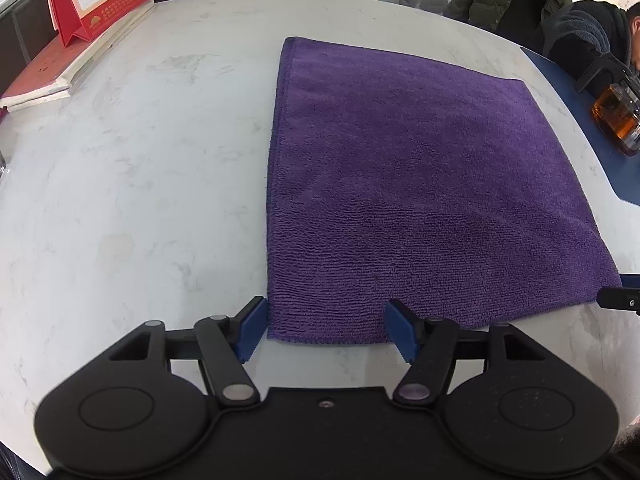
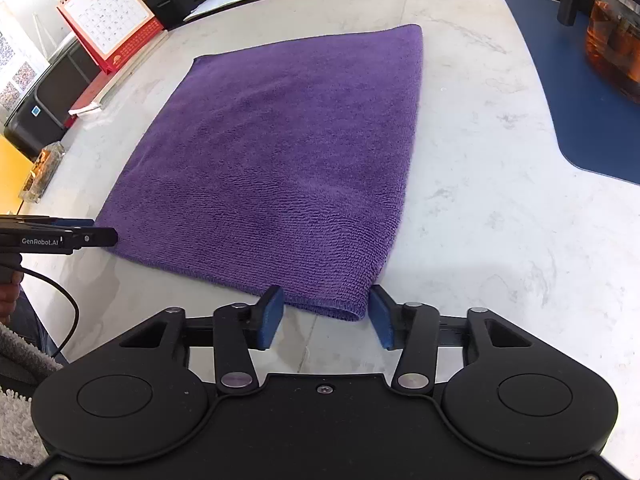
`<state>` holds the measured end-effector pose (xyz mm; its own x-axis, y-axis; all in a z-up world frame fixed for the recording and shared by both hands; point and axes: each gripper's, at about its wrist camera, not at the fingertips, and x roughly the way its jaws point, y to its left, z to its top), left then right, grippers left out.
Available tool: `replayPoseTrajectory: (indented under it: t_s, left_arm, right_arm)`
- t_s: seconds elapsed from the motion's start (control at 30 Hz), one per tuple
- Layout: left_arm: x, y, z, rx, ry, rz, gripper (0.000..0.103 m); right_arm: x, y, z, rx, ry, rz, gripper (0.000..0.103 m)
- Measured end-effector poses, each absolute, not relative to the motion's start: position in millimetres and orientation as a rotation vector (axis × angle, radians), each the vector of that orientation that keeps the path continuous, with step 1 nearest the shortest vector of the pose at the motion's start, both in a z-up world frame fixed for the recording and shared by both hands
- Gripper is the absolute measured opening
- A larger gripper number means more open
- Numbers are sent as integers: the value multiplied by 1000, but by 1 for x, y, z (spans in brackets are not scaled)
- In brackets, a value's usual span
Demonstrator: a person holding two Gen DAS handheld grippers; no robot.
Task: Fold towel
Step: 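Lower both grippers onto the towel hem and close them on it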
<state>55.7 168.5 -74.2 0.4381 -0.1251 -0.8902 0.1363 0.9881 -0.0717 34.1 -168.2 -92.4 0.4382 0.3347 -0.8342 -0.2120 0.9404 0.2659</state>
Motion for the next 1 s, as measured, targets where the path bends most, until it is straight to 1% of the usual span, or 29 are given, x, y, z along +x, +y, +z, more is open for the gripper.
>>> replayPoseTrajectory:
  t_s: [0.03, 0.17, 0.3, 0.4, 0.43, 0.47, 0.53, 0.6, 0.67, 0.73, 0.77, 0.9, 0.97, 1.0]
  left_arm:
    - [56, 168, -74, 9, 1105, -161, 62]
    - [55, 170, -73, -14, 1102, -158, 61]
    - [56, 173, -72, -49, 1098, -147, 60]
    - [56, 174, -72, -55, 1090, -142, 56]
    - [56, 174, -71, -55, 1088, -140, 53]
    - [56, 174, -71, -55, 1086, -138, 49]
    - [56, 175, -71, -60, 1083, -135, 48]
    - [56, 176, -70, -64, 1081, -128, 44]
    - [56, 178, -70, -67, 1080, -126, 38]
    - [57, 180, -70, -79, 1081, -129, 33]
    - [57, 181, -70, -85, 1083, -132, 32]
    - [57, 182, -69, -97, 1081, -144, 26]
    - [58, 182, -69, -99, 1080, -151, 20]
    - [58, 182, -69, -105, 1079, -155, 19]
  right_arm:
    - [34, -168, -93, 129, 1065, 342, 39]
    - [34, -170, -92, 143, 1065, 342, 33]
    - [37, -172, -92, 155, 1074, 345, 30]
    - [37, -172, -92, 149, 1082, 351, 29]
    - [38, -172, -92, 145, 1084, 353, 29]
    - [38, -172, -92, 142, 1085, 355, 29]
    - [39, -171, -91, 137, 1087, 359, 29]
    - [40, -171, -91, 132, 1089, 363, 29]
    - [41, -171, -91, 127, 1091, 364, 25]
    - [41, -171, -91, 128, 1091, 368, 25]
    - [41, -171, -91, 129, 1091, 369, 23]
    - [42, -172, -92, 132, 1090, 374, 22]
    - [42, -172, -92, 131, 1088, 377, 22]
    - [42, -172, -92, 131, 1087, 379, 22]
